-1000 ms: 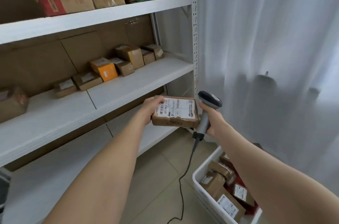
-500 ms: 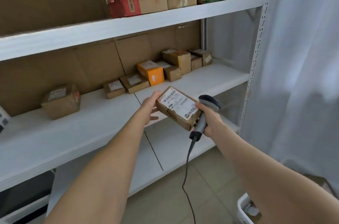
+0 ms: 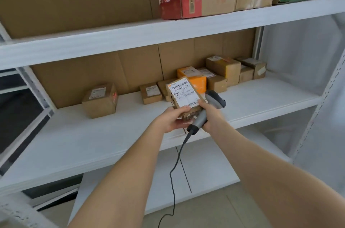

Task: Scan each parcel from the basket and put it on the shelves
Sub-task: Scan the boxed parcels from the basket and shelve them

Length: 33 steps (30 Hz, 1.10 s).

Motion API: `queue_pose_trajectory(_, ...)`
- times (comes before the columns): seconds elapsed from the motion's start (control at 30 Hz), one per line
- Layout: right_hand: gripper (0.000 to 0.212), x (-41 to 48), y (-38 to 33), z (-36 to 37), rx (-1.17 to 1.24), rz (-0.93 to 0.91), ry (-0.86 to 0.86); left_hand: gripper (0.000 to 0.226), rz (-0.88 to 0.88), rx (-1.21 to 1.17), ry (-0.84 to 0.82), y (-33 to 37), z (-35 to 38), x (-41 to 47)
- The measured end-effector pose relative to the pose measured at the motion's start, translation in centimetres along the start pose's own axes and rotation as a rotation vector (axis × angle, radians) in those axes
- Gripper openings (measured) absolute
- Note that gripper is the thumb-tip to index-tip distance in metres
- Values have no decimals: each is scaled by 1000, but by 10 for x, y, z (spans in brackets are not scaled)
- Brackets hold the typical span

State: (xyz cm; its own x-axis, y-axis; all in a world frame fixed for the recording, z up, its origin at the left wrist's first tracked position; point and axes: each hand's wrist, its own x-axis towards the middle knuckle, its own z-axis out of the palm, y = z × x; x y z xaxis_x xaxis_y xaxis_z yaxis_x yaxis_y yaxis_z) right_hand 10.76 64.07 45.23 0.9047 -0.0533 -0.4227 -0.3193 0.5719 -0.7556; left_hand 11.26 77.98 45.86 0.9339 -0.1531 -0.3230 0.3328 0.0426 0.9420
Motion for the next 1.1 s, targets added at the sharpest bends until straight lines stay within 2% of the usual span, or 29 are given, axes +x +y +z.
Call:
queue_pose_trajectory(0.2, 35, 29, -6, 35, -31, 22, -46, 14, 30, -51, 304, 11, -41, 28)
queue_pose_trajectory(0.3, 41, 42, -3, 53, -8, 56, -83, 22, 30, -87, 441, 12, -67, 40)
queue_pose_trajectory(0.37, 50, 51, 2, 64, -2, 76, -96, 30, 41, -106, 503, 13, -85, 48)
queue_pose_trajectory(0.57, 49, 90, 18, 113, -9, 96, -81, 35, 73, -133, 635, 32, -149, 86)
queue_pose_trajectory(0.7, 48, 123, 29, 150, -40, 105, -57, 36, 40, -75, 665, 40, -200, 125)
queue_pose_trajectory(0.8, 48, 150, 42, 174, -69, 119, -40, 29, 13, -33, 659, 40, -231, 156)
queue_pose_trajectory(1.1, 52, 213, 69, 208, -84, 133, 26, 29, -90, -24, 606, 27, -289, 238)
